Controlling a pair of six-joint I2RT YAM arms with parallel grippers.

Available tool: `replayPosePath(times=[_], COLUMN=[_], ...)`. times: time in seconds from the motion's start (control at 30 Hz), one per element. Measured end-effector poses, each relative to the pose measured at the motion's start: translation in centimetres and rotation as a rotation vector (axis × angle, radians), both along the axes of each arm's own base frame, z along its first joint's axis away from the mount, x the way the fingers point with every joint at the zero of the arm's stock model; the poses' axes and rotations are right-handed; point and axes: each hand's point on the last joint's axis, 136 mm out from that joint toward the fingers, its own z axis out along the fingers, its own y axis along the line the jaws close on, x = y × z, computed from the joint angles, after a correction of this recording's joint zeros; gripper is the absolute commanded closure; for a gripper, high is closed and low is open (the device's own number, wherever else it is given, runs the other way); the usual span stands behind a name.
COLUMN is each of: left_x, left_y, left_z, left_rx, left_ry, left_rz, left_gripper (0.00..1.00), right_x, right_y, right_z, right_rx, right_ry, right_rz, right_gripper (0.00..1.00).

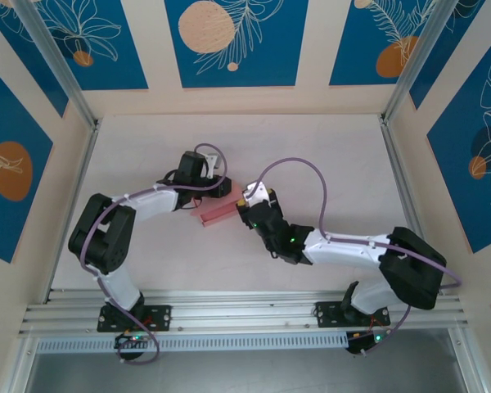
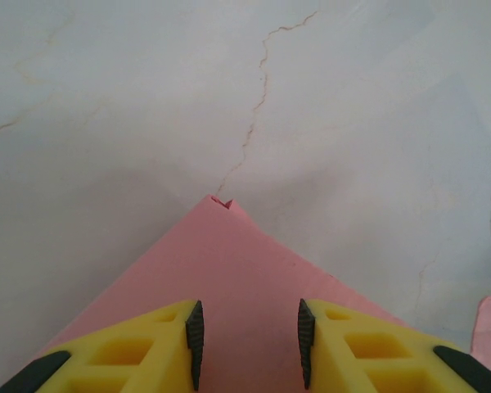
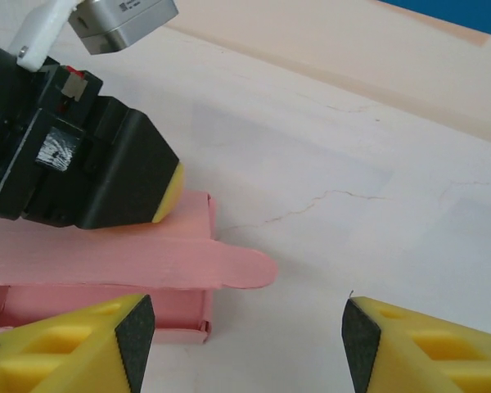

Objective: Fold the paper box

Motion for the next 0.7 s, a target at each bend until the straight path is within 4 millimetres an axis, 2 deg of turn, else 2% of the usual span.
replayPosePath(times=[0.13,0.23,0.43,0.57,0.7], left_x=[0.0,0.0,-0.5,-1.3,-2.3], left_y=[0.0,0.1,0.3,1.0,1.8], left_z=[1.2,2.8,6.0,6.0,4.5], left_rx=[-0.009,-0.024,-0.051,-0.033,-0.003], left_ry=[-0.025,-0.058,-0.119,-0.111,-0.075], left_rz=[0.002,0.0,-0.002,0.008,0.019], left_gripper=[0.63,0.63,0.63,0.64,0.64], right_x=[-0.1,0.7,3.9,6.5,9.0], right_y=[-0.7,-0.9,-2.1,-2.3,-1.2], right_z=[0.9,2.1,6.9,9.0,7.8], right_rx=[-0.008,0.016,0.163,0.263,0.291], right_ry=[0.035,0.079,0.173,0.263,0.408], right_rz=[-0.019,-0.034,-0.076,-0.064,-0.019], right_gripper=[0.33,0.32,0.3,0.32,0.38])
